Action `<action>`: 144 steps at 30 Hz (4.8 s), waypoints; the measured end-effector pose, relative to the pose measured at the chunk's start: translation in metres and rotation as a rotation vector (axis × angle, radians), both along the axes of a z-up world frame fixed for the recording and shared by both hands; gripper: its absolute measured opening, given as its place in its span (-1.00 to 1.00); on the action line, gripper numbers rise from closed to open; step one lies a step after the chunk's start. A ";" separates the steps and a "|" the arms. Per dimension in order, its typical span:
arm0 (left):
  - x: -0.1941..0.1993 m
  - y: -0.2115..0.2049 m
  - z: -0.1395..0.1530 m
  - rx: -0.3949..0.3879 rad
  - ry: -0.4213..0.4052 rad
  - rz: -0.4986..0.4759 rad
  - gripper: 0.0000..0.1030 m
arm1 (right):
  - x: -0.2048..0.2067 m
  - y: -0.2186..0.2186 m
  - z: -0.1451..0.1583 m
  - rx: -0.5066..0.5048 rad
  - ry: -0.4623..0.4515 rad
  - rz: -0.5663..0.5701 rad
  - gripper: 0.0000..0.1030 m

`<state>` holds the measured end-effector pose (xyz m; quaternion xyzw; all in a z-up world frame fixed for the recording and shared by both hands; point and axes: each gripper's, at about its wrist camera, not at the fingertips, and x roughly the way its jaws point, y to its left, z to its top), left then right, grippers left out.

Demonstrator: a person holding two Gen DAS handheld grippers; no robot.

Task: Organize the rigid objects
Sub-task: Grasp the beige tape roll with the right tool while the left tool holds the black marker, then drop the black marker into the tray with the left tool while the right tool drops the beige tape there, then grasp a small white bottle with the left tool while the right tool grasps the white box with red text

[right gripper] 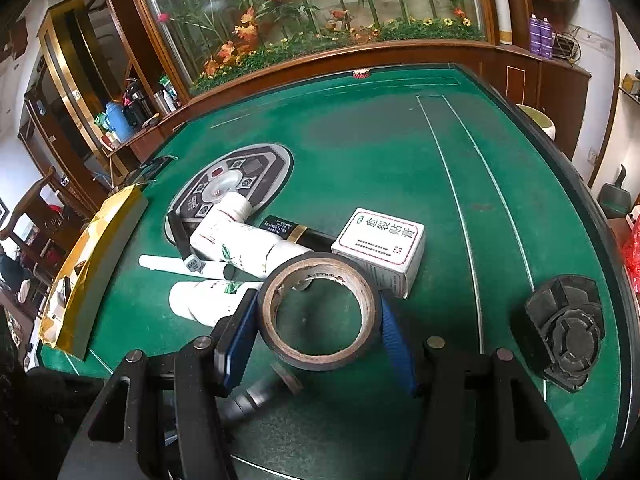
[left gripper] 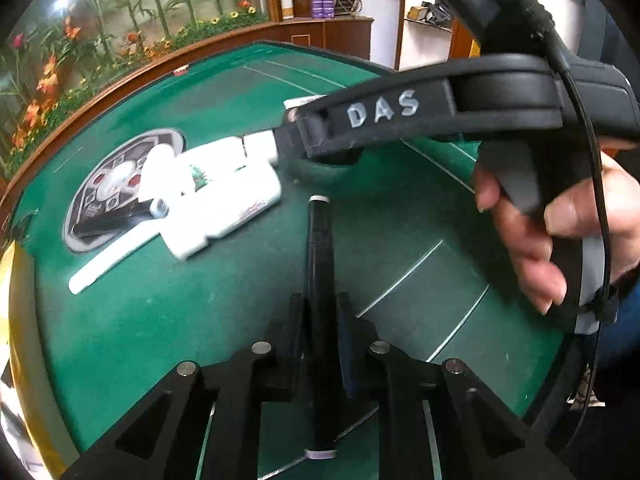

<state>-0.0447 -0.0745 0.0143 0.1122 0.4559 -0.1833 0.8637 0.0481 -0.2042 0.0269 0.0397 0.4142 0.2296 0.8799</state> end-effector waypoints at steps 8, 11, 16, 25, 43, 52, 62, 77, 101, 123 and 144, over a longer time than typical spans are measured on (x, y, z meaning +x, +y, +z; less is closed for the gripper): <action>-0.026 0.054 0.020 -0.177 -0.018 0.098 -0.70 | -0.006 0.004 0.006 0.029 -0.031 0.032 0.11; -0.033 0.073 0.030 -0.209 -0.050 0.150 -0.70 | -0.009 0.009 0.007 0.027 -0.041 0.048 0.11; -0.038 0.100 0.043 -0.248 -0.100 0.219 -0.70 | -0.016 0.016 0.010 0.009 -0.085 0.068 0.11; -0.041 0.149 0.062 -0.280 -0.171 0.330 -0.69 | -0.027 0.049 0.013 0.026 -0.065 0.175 0.12; -0.063 0.270 0.064 -0.282 -0.256 0.621 -0.69 | -0.080 0.205 0.057 -0.016 -0.125 0.532 0.12; -0.040 0.324 0.036 -0.289 -0.188 0.755 -0.69 | -0.067 0.289 0.043 -0.066 -0.078 0.580 0.12; -0.020 0.351 0.024 -0.276 -0.150 0.844 -0.70 | -0.030 0.356 0.024 -0.120 0.046 0.563 0.12; -0.003 0.375 0.013 -0.310 -0.093 0.906 -0.54 | 0.010 0.403 0.006 -0.168 0.150 0.512 0.13; -0.040 0.257 0.080 -0.295 -0.275 0.671 0.29 | -0.011 0.212 0.049 0.174 0.048 0.445 0.29; 0.005 0.115 0.040 -0.190 -0.092 0.318 0.42 | 0.066 0.008 0.000 0.026 0.188 0.147 0.01; -0.010 0.126 0.032 -0.271 -0.027 0.350 0.53 | -0.021 0.067 -0.001 0.069 0.127 0.581 -0.35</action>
